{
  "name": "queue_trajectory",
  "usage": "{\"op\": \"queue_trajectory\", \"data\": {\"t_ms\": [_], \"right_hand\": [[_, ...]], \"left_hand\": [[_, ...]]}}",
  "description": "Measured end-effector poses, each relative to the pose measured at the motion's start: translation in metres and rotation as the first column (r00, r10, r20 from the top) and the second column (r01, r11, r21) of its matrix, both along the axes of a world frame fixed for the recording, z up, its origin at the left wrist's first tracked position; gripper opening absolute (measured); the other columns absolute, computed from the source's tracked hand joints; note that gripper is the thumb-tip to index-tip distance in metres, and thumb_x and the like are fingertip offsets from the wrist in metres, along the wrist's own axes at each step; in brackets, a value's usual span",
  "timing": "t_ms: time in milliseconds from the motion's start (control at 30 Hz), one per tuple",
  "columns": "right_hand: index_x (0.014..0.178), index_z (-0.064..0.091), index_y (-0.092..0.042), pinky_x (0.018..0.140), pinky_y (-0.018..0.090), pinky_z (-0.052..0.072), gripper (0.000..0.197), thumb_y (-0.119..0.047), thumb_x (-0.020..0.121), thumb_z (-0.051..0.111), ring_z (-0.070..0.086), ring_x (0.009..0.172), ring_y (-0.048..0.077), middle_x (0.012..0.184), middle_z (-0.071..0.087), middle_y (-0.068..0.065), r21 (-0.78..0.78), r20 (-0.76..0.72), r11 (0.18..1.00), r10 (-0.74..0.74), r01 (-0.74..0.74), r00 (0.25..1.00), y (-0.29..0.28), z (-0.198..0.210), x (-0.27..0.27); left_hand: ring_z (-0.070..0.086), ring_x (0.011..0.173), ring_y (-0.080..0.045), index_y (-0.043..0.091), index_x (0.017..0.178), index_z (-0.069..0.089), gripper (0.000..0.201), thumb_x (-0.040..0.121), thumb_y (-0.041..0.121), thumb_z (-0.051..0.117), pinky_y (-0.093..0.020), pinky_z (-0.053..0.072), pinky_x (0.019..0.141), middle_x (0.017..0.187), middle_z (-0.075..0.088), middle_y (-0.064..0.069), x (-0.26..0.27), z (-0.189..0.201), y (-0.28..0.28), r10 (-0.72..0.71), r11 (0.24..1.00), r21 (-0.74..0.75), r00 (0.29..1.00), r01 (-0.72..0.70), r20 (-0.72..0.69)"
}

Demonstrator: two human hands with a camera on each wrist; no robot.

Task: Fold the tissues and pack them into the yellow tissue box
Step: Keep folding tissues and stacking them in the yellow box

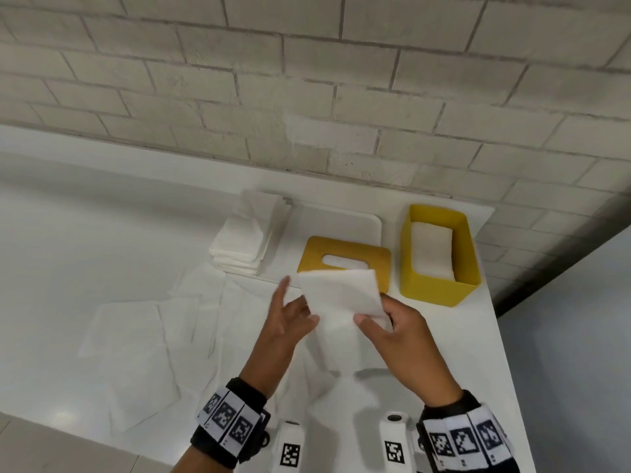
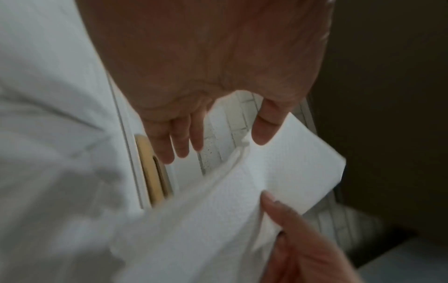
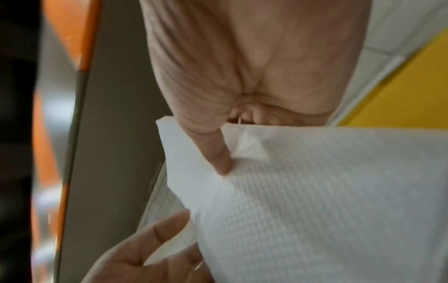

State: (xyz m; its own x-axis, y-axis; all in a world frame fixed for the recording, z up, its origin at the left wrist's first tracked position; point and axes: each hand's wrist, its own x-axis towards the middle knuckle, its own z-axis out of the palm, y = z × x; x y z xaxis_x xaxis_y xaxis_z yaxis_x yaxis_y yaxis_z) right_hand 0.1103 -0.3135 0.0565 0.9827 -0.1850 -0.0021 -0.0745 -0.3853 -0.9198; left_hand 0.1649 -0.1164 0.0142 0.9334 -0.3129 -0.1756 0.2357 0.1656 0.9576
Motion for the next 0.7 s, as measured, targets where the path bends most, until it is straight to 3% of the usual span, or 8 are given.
{"op": "queue_trajectory", "data": {"t_ms": [33,100,200,300,400,500,567,700], "right_hand": [[0.112,0.071,-0.032,0.083,0.015,0.053,0.023,-0.016,0.096,0.067,0.07,0.099,-0.001,0.106,0.075,-0.02,0.13,-0.005,0.991,-0.024,0.024,1.0,0.002,0.001,-0.002],[0.116,0.069,-0.03,0.082,0.017,0.055,0.028,-0.01,0.097,0.066,0.071,0.102,0.002,0.108,0.076,-0.017,0.24,0.023,0.969,-0.072,0.064,0.997,0.007,-0.003,-0.004],[0.118,0.067,-0.027,0.082,0.02,0.055,0.031,-0.005,0.097,0.063,0.071,0.101,0.005,0.109,0.076,-0.014,0.311,0.078,0.939,-0.18,0.148,0.98,0.012,-0.007,-0.006],[0.118,0.066,-0.027,0.082,0.021,0.056,0.03,-0.006,0.098,0.062,0.071,0.1,0.006,0.108,0.075,-0.013,0.318,0.126,0.933,-0.22,0.171,0.967,0.015,-0.009,-0.005],[0.126,0.062,-0.029,0.086,0.025,0.057,0.031,-0.013,0.1,0.061,0.069,0.106,0.006,0.113,0.073,-0.013,0.308,0.127,0.934,-0.227,0.179,0.966,0.018,-0.015,-0.005],[0.128,0.058,-0.03,0.087,0.022,0.056,0.034,-0.013,0.099,0.061,0.067,0.108,0.004,0.113,0.071,-0.018,0.32,0.115,0.922,-0.264,0.216,0.958,0.023,-0.027,-0.003],[0.124,0.059,-0.03,0.085,0.02,0.056,0.033,-0.009,0.098,0.061,0.068,0.105,0.003,0.11,0.071,-0.019,0.349,0.104,0.904,-0.301,0.248,0.948,0.025,-0.036,-0.003],[0.117,0.061,-0.027,0.081,0.026,0.058,0.034,0.001,0.097,0.059,0.071,0.098,0.011,0.104,0.073,-0.011,0.362,0.048,0.887,-0.325,0.286,0.945,0.026,-0.054,-0.006]], "left_hand": [[0.068,0.116,-0.012,0.027,0.155,0.034,0.077,0.085,0.023,0.067,-0.032,0.05,0.1,0.115,0.073,0.002,-0.001,0.006,-0.005,-0.061,0.997,-0.044,0.998,0.06,-0.012],[0.067,0.121,-0.02,0.019,0.144,0.053,0.051,0.095,0.017,0.063,-0.037,0.055,0.101,0.128,0.073,0.0,-0.005,0.016,-0.015,-0.129,0.992,0.003,0.989,0.13,0.077],[0.071,0.113,-0.019,0.017,0.13,0.065,0.031,0.103,0.006,0.056,-0.035,0.059,0.095,0.12,0.076,0.0,-0.012,0.019,-0.03,-0.061,0.995,0.087,0.98,0.045,0.19],[0.073,0.105,-0.014,0.022,0.123,0.068,0.029,0.105,0.005,0.051,-0.029,0.059,0.088,0.112,0.078,0.005,-0.017,0.018,-0.04,0.001,0.992,0.119,0.966,-0.033,0.258],[0.072,0.106,-0.015,0.027,0.124,0.066,0.031,0.108,0.009,0.048,-0.034,0.059,0.092,0.112,0.077,0.004,-0.018,0.011,-0.045,0.004,0.988,0.147,0.962,-0.046,0.274],[0.071,0.11,-0.013,0.031,0.126,0.064,0.032,0.109,0.012,0.045,-0.033,0.058,0.094,0.115,0.076,0.007,-0.02,0.007,-0.049,-0.001,0.988,0.151,0.966,-0.039,0.26],[0.071,0.11,-0.01,0.032,0.127,0.064,0.029,0.108,0.015,0.05,-0.031,0.058,0.093,0.116,0.076,0.011,-0.02,0.002,-0.049,-0.004,0.987,0.159,0.968,-0.037,0.249],[0.072,0.1,-0.003,0.041,0.112,0.065,0.025,0.101,0.019,0.063,-0.024,0.058,0.085,0.106,0.075,0.022,-0.021,-0.018,-0.047,0.02,0.969,0.238,0.979,-0.069,0.204]]}}
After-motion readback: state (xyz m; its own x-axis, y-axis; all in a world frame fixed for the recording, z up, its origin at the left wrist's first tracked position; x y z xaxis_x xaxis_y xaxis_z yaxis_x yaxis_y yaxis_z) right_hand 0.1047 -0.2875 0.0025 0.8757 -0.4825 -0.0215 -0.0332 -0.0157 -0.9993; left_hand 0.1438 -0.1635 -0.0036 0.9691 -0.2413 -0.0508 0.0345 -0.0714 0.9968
